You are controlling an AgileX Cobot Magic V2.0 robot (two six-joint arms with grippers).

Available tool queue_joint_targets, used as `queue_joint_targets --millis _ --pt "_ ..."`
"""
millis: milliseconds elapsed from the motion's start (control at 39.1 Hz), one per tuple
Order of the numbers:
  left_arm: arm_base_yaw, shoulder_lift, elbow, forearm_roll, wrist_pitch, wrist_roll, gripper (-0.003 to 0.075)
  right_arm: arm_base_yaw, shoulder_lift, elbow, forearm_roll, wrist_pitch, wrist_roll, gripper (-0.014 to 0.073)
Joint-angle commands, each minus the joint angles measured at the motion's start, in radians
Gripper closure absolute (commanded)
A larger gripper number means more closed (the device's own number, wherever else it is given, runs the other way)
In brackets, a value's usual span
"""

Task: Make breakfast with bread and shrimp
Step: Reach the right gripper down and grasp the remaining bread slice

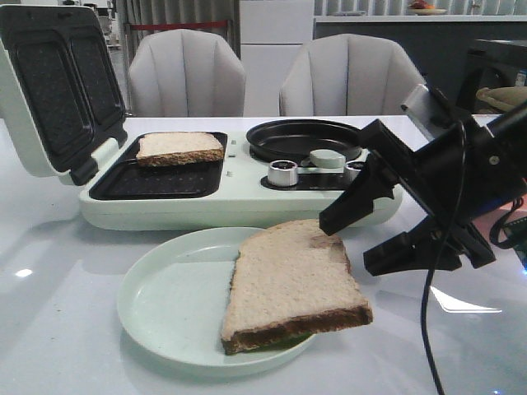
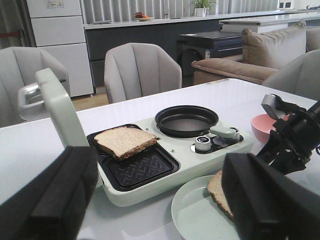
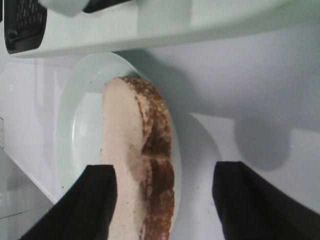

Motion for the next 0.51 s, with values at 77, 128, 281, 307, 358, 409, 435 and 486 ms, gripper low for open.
queue_joint_targets --millis 77,128,281,307,358,409,435,486 --pt "0.001 0.012 -0.025 -0.018 -0.083 -0.012 0.0157 0.001 -0.014 -0.037 0.065 0.074 -0.035 0.0075" --pt "0.001 0.012 -0.025 -0.018 -0.083 -0.012 0.0157 0.01 -0.009 -0.043 0.065 0.075 -0.035 0.0075" --pt "0.001 0.012 -0.025 -0.018 -0.083 -0.012 0.0157 0.058 0.011 -0.068 0.065 0.069 -0.035 0.0075" --pt "0.001 0.012 -0.025 -0.018 -0.083 -0.012 0.0157 0.064 0.015 -0.072 0.065 0.066 -0.035 0.0075" --pt "0.001 0.012 -0.025 -0.018 -0.083 -0.012 0.0157 0.08 0.024 -0.08 0.065 0.05 -0.035 0.0079" --pt "0.001 0.012 -0.025 -0.018 -0.083 -0.012 0.0157 0.088 0.026 -0.084 0.065 0.026 -0.035 0.0097" --pt "0.001 0.012 -0.025 -0.018 -0.083 -0.012 0.0157 0.089 0.026 -0.084 0.065 0.015 -0.035 0.0109" --pt "0.001 0.012 -0.025 -0.018 -0.083 -0.012 0.0157 0.089 0.026 -0.084 0.065 0.003 -0.035 0.0144"
